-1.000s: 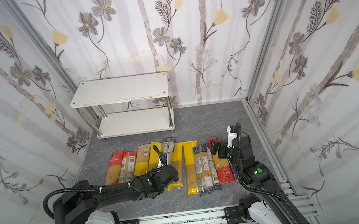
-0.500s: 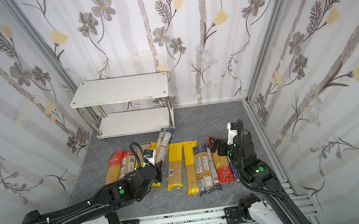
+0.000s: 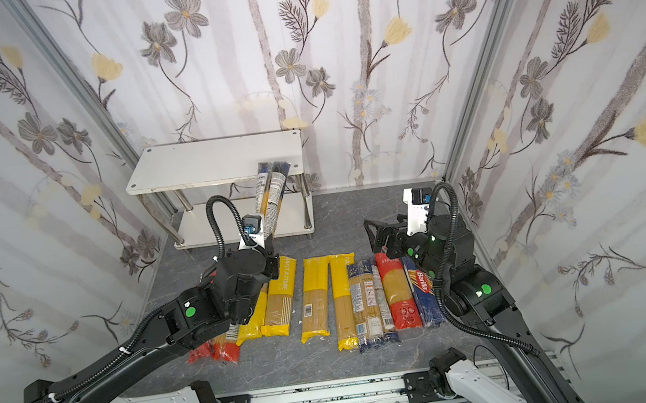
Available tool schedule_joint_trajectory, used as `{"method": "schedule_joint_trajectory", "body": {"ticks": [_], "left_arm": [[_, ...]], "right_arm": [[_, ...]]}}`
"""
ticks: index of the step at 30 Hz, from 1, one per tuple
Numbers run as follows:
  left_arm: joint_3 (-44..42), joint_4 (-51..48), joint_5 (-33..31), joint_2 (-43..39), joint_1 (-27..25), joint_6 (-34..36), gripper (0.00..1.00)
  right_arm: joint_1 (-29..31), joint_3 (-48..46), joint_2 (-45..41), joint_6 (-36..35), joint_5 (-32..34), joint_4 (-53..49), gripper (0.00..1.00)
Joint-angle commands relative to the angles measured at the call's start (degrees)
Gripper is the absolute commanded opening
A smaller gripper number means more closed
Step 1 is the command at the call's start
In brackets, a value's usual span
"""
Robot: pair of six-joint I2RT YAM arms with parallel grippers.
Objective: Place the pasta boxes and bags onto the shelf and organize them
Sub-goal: 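Lift the clear pack and carry it to the top shelf corner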
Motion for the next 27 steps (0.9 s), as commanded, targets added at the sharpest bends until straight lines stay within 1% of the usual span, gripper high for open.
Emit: {"method": "schedule_joint_trajectory", "body": {"ticks": [1,3,6,8,10,13,18,21,23,27], "left_arm": [[6.80,4.67,-4.20,1.37,2.52,7.66,0.00],[9.94,4.72,-1.54,2.34,5.54,9.29,0.00],[14.21,4.72,1.41,4.27,11.60,12.41,0.00],[16.47,4.80,4.08,4.45,16.50,14.00,0.00],[18.51,5.16,7.68,6.81,22.02,14.91,0.00],[20.67,6.74,9.44,9.98,26.48,18.18,0.00],[26.09,7.70,15.67,17.06,34.90,23.31,0.00],[29.67,7.80,20.87,20.23,40.60,25.44,0.00],[32.20,7.79,25.42,21.71,45.08,25.35,0.00],[35.74,7.85,31.80,24.21,51.97,26.16,0.00]], "right_arm": [[0.20,3.03,2.37,-0.98,-2.00,0.58,1.00],[0.16,5.30,4.21,-1.08,-2.40,0.60,1.00],[0.32,9.06,7.41,-1.41,-2.96,0.67,1.00],[0.27,11.63,9.65,-1.74,-3.16,0.44,1.00],[0.36,14.33,12.14,-2.03,-3.48,0.16,1.00],[0.35,17.96,15.71,-2.38,-3.87,-0.05,1.00],[0.38,26.56,23.77,-3.23,-5.35,-2.05,1.00],[0.43,31.15,27.58,-4.13,-6.06,-3.60,1.00],[0.47,33.54,29.88,-4.38,-6.40,-4.33,1.00],[0.43,37.70,33.48,-5.29,-7.69,-5.73,1.00]]}}
